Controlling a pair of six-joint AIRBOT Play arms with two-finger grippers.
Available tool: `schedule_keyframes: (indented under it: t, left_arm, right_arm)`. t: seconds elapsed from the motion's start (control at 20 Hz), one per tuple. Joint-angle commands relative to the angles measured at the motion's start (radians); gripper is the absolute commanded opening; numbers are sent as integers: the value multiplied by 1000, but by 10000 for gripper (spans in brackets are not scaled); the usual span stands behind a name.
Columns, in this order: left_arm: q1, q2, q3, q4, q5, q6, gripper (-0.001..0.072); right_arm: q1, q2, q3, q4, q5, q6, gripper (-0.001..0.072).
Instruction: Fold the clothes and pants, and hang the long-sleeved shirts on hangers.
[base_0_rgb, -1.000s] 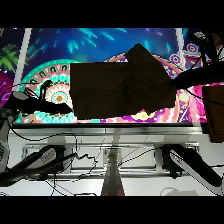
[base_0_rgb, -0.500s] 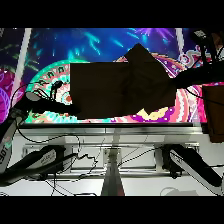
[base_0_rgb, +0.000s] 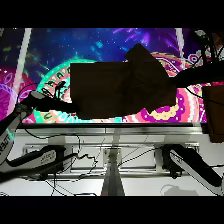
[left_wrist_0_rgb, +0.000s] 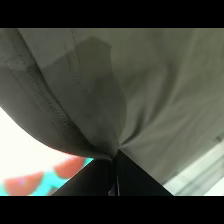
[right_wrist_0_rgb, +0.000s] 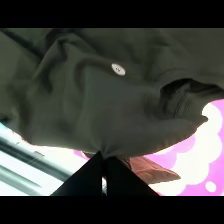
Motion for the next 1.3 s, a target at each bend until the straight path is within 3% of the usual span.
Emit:
schedule_keyframes:
  t: [0.0,0.3,0.5,0.75,0.95,1.1,1.25]
  left_arm:
    - [0,29,110,-95,-89,11,12]
    - [19,198,482,-286,-321,7,12]
    - [98,375,654,-495,-315,8,12]
    - [275,609,678,-723,-271,8,12]
    - [369,740,678,-718,-95,6,12]
    - [371,773,678,-700,23,-48,11]
    - [370,750,667,-439,-11,-158,11]
  right_arm:
    - [0,0,0,-2,-67,1,11]
    - [0,9,90,-11,-161,37,10]
    - [0,83,270,-51,-196,72,10]
    - [0,257,434,-55,-248,72,10]
    - [0,372,458,-56,-385,72,10]
    - [0,345,458,-58,-507,72,9]
    - [0,214,449,-56,-498,72,9]
